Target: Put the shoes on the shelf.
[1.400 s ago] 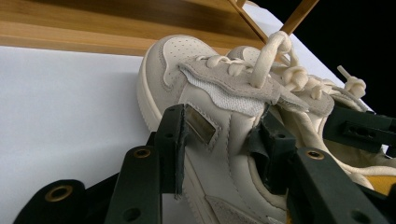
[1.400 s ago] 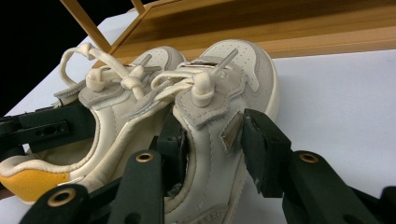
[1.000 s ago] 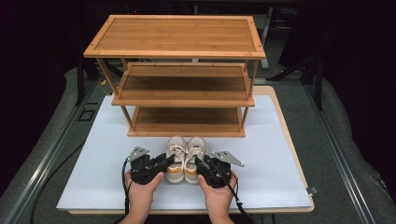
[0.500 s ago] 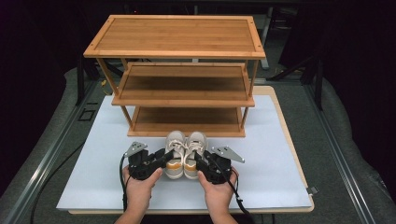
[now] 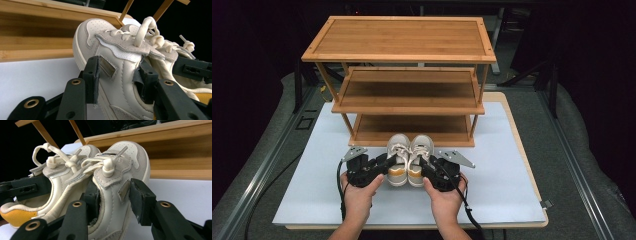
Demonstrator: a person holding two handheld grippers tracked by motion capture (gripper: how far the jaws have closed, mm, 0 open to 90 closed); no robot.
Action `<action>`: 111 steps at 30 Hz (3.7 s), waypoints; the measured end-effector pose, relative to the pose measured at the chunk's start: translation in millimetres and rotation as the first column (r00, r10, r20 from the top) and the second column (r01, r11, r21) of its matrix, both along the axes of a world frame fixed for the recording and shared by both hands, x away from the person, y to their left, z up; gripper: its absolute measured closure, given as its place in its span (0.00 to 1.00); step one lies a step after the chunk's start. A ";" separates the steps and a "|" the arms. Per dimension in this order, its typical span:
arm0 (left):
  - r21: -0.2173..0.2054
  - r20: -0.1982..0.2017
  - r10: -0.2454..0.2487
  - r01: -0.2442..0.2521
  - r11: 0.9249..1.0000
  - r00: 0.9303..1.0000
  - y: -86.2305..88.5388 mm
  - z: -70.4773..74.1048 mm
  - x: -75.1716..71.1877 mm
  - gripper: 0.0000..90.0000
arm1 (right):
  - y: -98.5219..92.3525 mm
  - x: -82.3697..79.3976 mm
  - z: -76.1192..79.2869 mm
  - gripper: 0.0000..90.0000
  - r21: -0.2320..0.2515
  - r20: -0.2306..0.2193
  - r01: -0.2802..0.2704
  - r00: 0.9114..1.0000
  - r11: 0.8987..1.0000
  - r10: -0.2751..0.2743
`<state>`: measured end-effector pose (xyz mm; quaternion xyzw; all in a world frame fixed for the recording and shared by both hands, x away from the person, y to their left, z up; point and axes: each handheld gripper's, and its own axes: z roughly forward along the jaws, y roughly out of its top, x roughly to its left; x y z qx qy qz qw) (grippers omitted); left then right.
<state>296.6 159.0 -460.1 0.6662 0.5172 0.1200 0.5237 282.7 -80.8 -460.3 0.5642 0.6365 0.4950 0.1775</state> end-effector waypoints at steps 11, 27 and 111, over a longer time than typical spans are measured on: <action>-0.006 0.019 0.004 -0.004 1.000 1.000 1.5 15.9 3.0 0.66 | 0.8 3.3 16.0 0.68 0.013 0.018 -0.007 1.000 1.000 0.006; -0.015 0.021 -0.005 0.006 1.000 1.000 3.8 35.7 8.1 0.66 | 1.2 7.7 38.3 0.68 -0.011 0.025 -0.014 1.000 1.000 0.015; -0.017 0.092 0.013 -0.011 1.000 0.996 0.4 109.9 59.8 0.66 | 2.4 56.5 111.1 0.67 -0.048 0.119 -0.019 0.993 0.999 0.024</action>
